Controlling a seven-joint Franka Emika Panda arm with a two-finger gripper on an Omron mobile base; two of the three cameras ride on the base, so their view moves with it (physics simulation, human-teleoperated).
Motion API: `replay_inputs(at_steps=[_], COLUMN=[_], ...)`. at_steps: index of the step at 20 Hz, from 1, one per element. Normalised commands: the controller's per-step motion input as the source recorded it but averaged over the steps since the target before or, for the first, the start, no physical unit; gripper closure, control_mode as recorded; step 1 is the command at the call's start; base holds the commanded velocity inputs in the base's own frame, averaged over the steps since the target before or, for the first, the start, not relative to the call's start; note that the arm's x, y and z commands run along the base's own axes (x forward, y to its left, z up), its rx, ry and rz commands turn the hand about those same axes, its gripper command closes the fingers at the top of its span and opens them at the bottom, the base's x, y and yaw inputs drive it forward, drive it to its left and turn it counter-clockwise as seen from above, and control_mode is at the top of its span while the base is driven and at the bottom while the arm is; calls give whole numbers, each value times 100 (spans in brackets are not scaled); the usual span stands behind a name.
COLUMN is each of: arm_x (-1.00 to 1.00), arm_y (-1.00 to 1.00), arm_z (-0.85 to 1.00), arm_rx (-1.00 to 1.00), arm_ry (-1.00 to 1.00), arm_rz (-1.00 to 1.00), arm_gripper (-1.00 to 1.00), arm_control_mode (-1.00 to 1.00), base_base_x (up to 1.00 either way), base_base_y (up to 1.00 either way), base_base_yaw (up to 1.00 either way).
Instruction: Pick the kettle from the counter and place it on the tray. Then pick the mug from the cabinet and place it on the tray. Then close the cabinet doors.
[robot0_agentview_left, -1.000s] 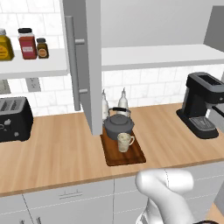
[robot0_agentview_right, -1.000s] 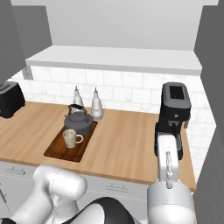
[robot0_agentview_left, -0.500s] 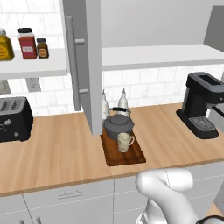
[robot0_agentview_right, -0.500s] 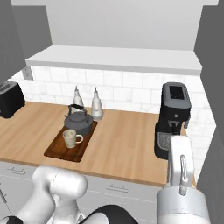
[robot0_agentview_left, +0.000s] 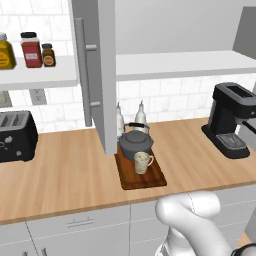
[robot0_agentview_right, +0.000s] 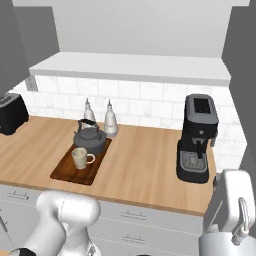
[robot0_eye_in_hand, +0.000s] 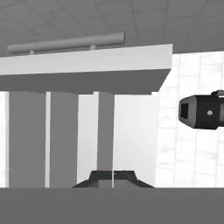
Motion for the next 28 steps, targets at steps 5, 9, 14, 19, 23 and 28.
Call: replay_inputs(at_steps=[5,9,14,19,23,28], arm_x=[0,0,5,0,0,11], arm_y=[-17,-18,-21,-39,-44,-40], arm_z=[0,0,0,0,0,0], arm_rx=[2,1,0,3,3,3], arm_ry=[0,-2,0,0,0,0], arm_rz=[-1,-2,-8,-8,-6,-4], arm_gripper=[100,100,100,100,100,100], arm_control_mode=[-100,-100,-100,-100,-100,-100], base_base_x=[0,0,0,0,0,0], base_base_y=[0,0,0,0,0,0], base_base_yaw=[0,0,0,0,0,0])
